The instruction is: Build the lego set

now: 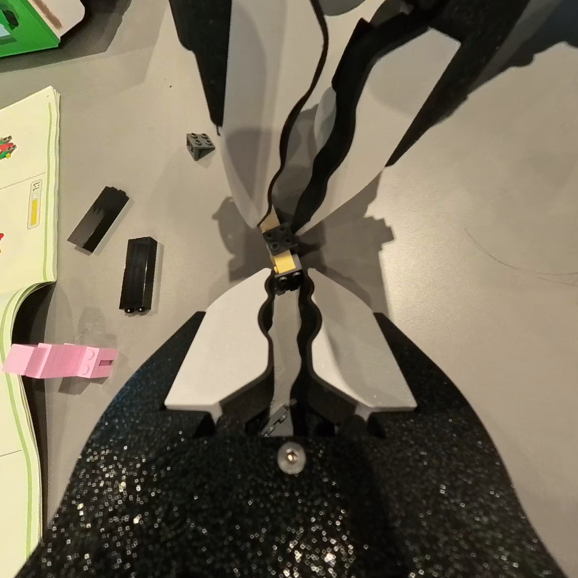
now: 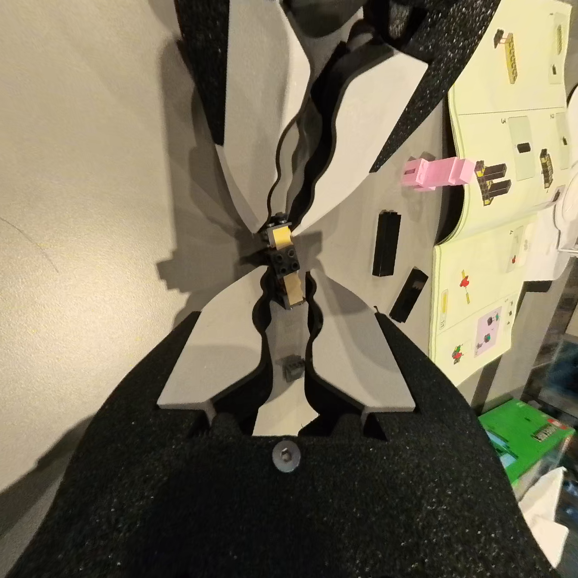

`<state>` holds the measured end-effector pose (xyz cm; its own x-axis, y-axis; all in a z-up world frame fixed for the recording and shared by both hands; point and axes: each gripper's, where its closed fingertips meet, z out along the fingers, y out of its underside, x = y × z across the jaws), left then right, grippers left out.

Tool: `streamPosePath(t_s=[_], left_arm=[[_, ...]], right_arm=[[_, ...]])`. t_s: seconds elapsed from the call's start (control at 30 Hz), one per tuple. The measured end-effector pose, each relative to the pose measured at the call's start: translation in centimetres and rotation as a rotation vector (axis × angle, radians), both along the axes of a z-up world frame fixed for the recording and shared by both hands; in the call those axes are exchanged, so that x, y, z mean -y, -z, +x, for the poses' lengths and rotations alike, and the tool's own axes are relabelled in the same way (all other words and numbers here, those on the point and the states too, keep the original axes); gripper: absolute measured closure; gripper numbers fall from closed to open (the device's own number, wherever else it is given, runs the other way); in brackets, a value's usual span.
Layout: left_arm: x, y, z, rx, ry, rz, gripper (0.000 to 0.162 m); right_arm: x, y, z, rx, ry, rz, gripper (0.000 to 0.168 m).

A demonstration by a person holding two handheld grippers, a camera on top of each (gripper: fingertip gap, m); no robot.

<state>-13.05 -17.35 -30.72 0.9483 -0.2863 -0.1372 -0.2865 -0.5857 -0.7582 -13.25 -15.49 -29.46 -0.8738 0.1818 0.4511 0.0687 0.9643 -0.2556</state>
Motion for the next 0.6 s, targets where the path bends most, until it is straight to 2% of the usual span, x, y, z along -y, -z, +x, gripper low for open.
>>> streamPosePath(t_s=[0.6], left_arm=[[0.03, 0.00, 0.03, 0.002, 0.002, -0.001, 0.146]], right_arm=[[0.46, 0.04, -0.12, 0.033, 0.002, -0.052, 0.148]])
